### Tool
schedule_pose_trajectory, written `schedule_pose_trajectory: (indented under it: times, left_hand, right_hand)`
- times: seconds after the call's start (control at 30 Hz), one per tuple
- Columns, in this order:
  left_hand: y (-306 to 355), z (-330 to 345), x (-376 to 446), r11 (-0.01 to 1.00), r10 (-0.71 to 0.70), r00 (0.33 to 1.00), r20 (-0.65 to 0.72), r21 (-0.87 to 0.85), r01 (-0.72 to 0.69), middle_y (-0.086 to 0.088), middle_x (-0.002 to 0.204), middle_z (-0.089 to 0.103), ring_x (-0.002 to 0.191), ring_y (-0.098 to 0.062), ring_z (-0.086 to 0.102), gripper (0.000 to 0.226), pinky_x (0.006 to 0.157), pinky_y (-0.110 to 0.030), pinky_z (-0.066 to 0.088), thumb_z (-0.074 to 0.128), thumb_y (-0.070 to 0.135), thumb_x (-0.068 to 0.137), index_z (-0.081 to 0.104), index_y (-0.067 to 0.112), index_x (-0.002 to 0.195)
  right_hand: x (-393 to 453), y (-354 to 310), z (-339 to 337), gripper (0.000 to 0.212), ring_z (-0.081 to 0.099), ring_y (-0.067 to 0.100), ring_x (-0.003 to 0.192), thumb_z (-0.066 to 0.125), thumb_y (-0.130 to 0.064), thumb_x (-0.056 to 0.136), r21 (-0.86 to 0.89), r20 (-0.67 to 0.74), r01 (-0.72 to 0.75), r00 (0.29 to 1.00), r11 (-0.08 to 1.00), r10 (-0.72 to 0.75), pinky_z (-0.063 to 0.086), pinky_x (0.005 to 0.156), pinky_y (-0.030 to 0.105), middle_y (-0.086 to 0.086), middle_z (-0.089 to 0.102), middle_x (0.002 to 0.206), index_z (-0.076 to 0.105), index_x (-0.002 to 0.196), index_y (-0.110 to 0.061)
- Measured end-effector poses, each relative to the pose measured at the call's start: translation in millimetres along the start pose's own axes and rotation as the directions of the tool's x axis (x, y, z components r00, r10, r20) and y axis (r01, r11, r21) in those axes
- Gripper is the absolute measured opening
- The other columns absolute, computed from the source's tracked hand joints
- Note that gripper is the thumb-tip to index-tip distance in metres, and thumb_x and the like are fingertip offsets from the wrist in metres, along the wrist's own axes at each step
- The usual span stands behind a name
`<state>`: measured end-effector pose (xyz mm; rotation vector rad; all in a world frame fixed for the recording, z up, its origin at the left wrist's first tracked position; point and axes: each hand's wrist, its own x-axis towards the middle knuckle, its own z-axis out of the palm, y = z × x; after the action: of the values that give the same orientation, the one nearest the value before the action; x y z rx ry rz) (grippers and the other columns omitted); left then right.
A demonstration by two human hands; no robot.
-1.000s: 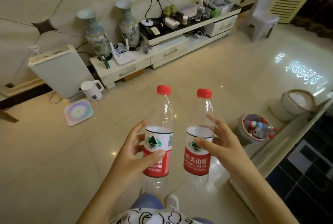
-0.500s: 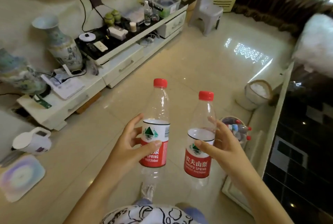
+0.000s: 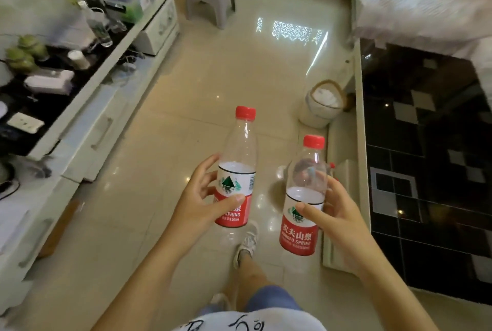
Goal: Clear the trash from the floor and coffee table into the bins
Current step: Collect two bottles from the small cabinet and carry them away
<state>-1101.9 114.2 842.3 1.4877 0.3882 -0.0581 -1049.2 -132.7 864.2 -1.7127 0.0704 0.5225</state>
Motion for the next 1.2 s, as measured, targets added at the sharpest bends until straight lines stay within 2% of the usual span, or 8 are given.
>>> schedule_pose_trajectory:
  times: [0.27,0.47,0.57,0.63,0.77,0.9,1.07,1.2]
  left_hand:
    - [27,33,143,0.997,-0.053,0.987,0.150,0.055,0.046,0.021,0.122,0.060,0.107,0.003,0.059,0.081,0.072,-0.012,0.051,0.084,0.029,0.057,0.044,0.056,0.123]
    - [41,64,246,0.992,-0.083,0.942,0.324,0.114,0.049,0.016,0.124,0.060,0.107,0.002,0.059,0.088,0.074,-0.010,0.049,0.084,0.010,0.064,0.042,0.049,0.130]
    - [41,88,308,0.986,-0.137,0.880,0.455,0.145,0.079,0.017,0.123,0.058,0.109,0.000,0.059,0.094,0.076,-0.013,0.050,0.085,0.007,0.062,0.039,0.051,0.132]
    - [39,108,351,0.981,-0.180,0.824,0.538,0.163,0.109,0.019,0.123,0.059,0.111,-0.003,0.060,0.092,0.079,-0.017,0.052,0.085,0.008,0.064,0.040,0.054,0.129]
    - [29,145,431,0.951,-0.300,0.693,0.656,0.266,0.160,0.013,0.129,0.058,0.113,-0.010,0.060,0.090,0.091,-0.031,0.051,0.087,0.017,0.059,0.041,0.056,0.126]
    - [-4,183,504,0.913,-0.393,0.606,0.692,0.374,0.166,0.010,0.130,0.058,0.117,-0.009,0.056,0.084,0.095,-0.033,0.049,0.085,0.012,0.063,0.043,0.054,0.122]
    - [-84,242,559,0.870,-0.474,0.540,0.696,0.464,0.166,0.009,0.131,0.056,0.122,-0.009,0.049,0.083,0.083,-0.026,0.050,0.082,0.004,0.066,0.045,0.042,0.129]
    - [-170,290,579,0.846,-0.516,0.463,0.721,0.512,0.145,0.007,0.129,0.055,0.116,-0.010,0.054,0.077,0.072,-0.017,0.053,0.079,0.002,0.069,0.045,0.049,0.118]
  right_hand:
    - [107,-26,-37,0.074,0.062,0.011,0.106,0.078,-0.038,0.061,0.031,-0.144,-0.032,0.989,0.999,0.036,0.054,0.085,0.035,-0.009,0.061,0.123,0.046,0.127,-0.044]
    - [168,-43,-63,0.061,0.063,-0.003,0.095,0.077,-0.048,0.052,0.091,-0.263,-0.054,0.962,0.994,0.076,0.053,0.062,0.016,-0.026,0.063,0.107,0.047,0.101,-0.068]
    - [205,-40,-74,0.071,0.062,-0.005,0.094,0.078,-0.050,0.050,0.119,-0.368,-0.081,0.922,0.990,0.120,0.052,0.059,0.012,-0.029,0.061,0.106,0.044,0.111,-0.062]
    - [228,-35,-81,0.077,0.062,-0.004,0.094,0.077,-0.052,0.050,0.122,-0.445,-0.106,0.883,0.987,0.150,0.051,0.059,0.013,-0.028,0.058,0.109,0.041,0.119,-0.057]
    - [270,-19,-94,0.066,0.059,-0.011,0.096,0.079,-0.043,0.059,0.171,-0.571,-0.148,0.791,0.974,0.221,0.049,0.059,0.007,-0.038,0.058,0.106,0.044,0.112,-0.062]
    - [314,26,-113,0.067,0.057,-0.016,0.094,0.081,-0.012,0.070,0.259,-0.697,-0.163,0.651,0.952,0.301,0.049,0.065,0.006,-0.028,0.056,0.109,0.046,0.122,-0.037]
    - [366,113,-136,0.070,0.057,-0.018,0.085,0.081,-0.008,0.070,0.436,-0.743,-0.184,0.479,0.881,0.468,0.046,0.066,0.009,-0.030,0.051,0.106,0.042,0.120,-0.038]
    - [406,197,-148,0.076,0.057,-0.005,0.095,0.082,-0.005,0.067,0.481,-0.756,-0.197,0.400,0.854,0.518,0.048,0.073,0.013,-0.011,0.055,0.117,0.042,0.129,-0.022]
